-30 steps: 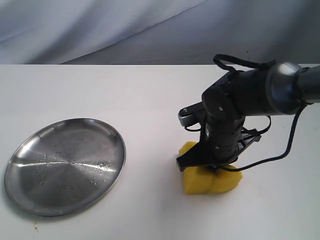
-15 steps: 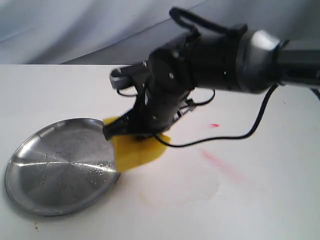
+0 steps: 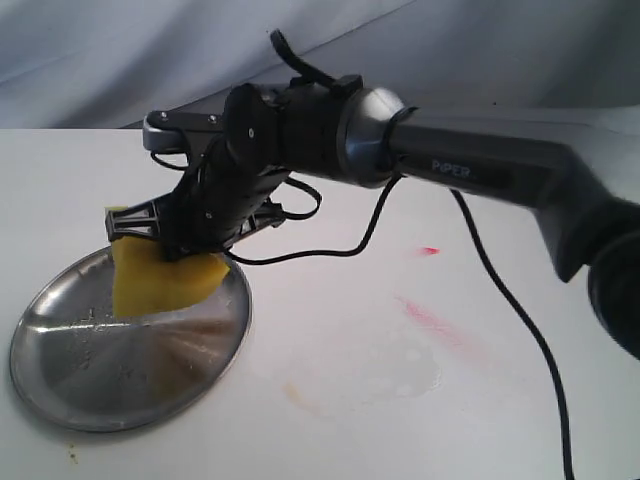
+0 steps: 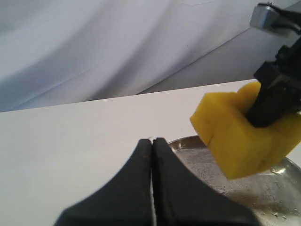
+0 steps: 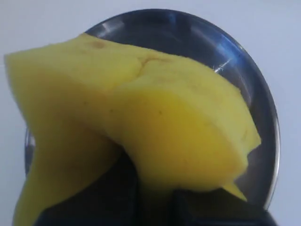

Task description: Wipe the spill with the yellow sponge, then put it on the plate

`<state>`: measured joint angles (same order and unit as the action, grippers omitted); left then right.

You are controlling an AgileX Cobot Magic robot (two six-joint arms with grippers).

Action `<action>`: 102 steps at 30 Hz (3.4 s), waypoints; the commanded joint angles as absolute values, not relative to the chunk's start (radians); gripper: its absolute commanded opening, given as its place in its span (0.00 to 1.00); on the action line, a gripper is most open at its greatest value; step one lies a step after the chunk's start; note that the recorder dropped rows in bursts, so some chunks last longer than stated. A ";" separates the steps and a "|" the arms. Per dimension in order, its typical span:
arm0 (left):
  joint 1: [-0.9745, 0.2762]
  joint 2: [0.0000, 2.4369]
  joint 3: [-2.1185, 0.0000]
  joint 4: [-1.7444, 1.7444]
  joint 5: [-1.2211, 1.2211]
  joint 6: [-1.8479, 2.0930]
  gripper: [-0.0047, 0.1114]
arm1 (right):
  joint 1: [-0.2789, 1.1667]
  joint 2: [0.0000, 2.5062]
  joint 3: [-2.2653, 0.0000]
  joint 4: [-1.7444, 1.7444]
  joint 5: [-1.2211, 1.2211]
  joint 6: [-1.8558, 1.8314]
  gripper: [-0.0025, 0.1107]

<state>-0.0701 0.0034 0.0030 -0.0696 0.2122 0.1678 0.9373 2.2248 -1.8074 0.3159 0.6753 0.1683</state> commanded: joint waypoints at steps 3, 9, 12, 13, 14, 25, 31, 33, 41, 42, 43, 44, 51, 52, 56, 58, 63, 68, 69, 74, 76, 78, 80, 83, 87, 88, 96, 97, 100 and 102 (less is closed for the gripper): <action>-0.069 0.000 0.000 -0.069 0.205 0.160 0.04 | 0.940 2.257 -1.816 0.380 0.684 0.099 0.32; -0.069 0.000 0.000 -0.069 0.205 0.160 0.04 | 0.940 2.229 -1.816 0.397 0.706 0.075 0.62; -0.069 0.000 0.000 -0.069 0.205 0.160 0.04 | 0.940 2.212 -1.816 0.394 0.736 0.075 0.61; -0.069 0.000 0.000 -0.069 0.205 0.160 0.04 | 0.940 2.200 -1.816 0.392 0.750 0.075 0.60; -0.069 0.000 0.000 -0.069 0.205 0.160 0.04 | 0.940 2.189 -1.816 0.385 0.764 0.075 0.58; -0.069 0.000 0.000 -0.069 0.205 0.160 0.04 | 0.988 1.943 -1.567 -0.104 0.727 0.329 0.02; -0.069 0.000 0.000 -0.069 0.205 0.160 0.04 | 0.988 1.750 -1.276 -0.106 0.556 0.350 0.02; -0.069 0.000 0.000 -0.069 0.205 0.160 0.04 | 0.988 1.690 -1.186 -0.106 0.508 0.370 0.02; -0.069 0.000 0.000 -0.069 0.205 0.160 0.04 | 0.988 1.494 -0.916 -0.117 0.352 0.438 0.02; -0.069 0.000 0.000 -0.069 0.205 0.160 0.04 | 0.988 1.472 -0.888 -0.129 0.338 0.453 0.02; -0.069 0.000 0.000 -0.069 0.205 0.160 0.04 | 0.988 1.455 -0.860 -0.132 0.324 0.462 0.02; -0.069 0.000 0.000 -0.069 0.205 0.160 0.04 | 0.982 1.434 -0.831 -0.132 0.301 0.473 0.02; -0.069 0.000 0.000 -0.069 0.205 0.160 0.04 | 0.818 1.271 -0.609 -0.115 0.150 0.476 0.02; -0.069 0.000 0.000 -0.069 0.205 0.160 0.04 | 0.787 1.240 -0.575 -0.115 0.124 0.470 0.02; -0.069 0.000 0.000 -0.069 0.205 0.160 0.04 | 0.671 1.102 -0.446 -0.080 0.006 0.427 0.02; -0.069 0.000 0.000 -0.069 0.205 0.160 0.04 | 0.605 1.017 -0.374 -0.040 -0.069 0.382 0.02; -0.069 0.000 0.000 -0.069 0.205 0.160 0.04 | 0.446 0.814 -0.242 -0.014 -0.133 0.233 0.02; -0.069 0.000 0.000 -0.069 0.205 0.160 0.04 | 0.322 0.613 -0.132 -0.014 -0.129 0.027 0.02; -0.069 0.000 0.000 -0.069 0.205 0.160 0.04 | 0.301 0.566 -0.112 -0.014 -0.129 0.006 0.02; -0.069 0.000 0.000 -0.069 0.205 0.160 0.04 | 0.224 0.322 -0.026 0.017 -0.125 -0.008 0.02; -0.069 0.000 0.000 -0.069 0.205 0.160 0.04 | 0.202 0.238 0.000 0.026 -0.114 -0.008 0.02; -0.069 0.000 0.000 -0.069 0.205 0.160 0.04 | 0.183 0.159 0.000 0.046 -0.092 -0.008 0.02; -0.069 0.000 0.000 -0.069 0.205 0.160 0.04 | 0.162 0.080 0.000 0.053 -0.024 0.000 0.02; -0.069 0.000 0.000 -0.069 0.205 0.160 0.04 | 0.140 0.000 0.000 0.044 0.045 0.006 0.02; -0.069 0.000 0.000 -0.069 0.205 0.160 0.04 | 0.138 0.000 0.000 0.027 0.068 0.030 0.02; -0.069 0.000 0.000 -0.069 0.205 0.160 0.04 | 0.138 0.000 0.000 0.027 0.072 0.030 0.02; -0.069 0.000 0.000 -0.069 0.205 0.160 0.04 | 0.138 0.000 0.000 0.067 0.072 -0.027 0.02; -0.069 0.000 0.000 -0.069 0.205 0.160 0.04 | 0.138 0.000 0.000 0.067 0.072 -0.029 0.02; -0.069 0.000 0.000 -0.069 0.205 0.160 0.04 | 0.139 0.000 0.000 0.067 0.072 -0.029 0.02; -0.069 0.000 0.000 -0.069 0.205 0.160 0.04 | 0.139 0.000 0.000 0.065 0.088 -0.029 0.02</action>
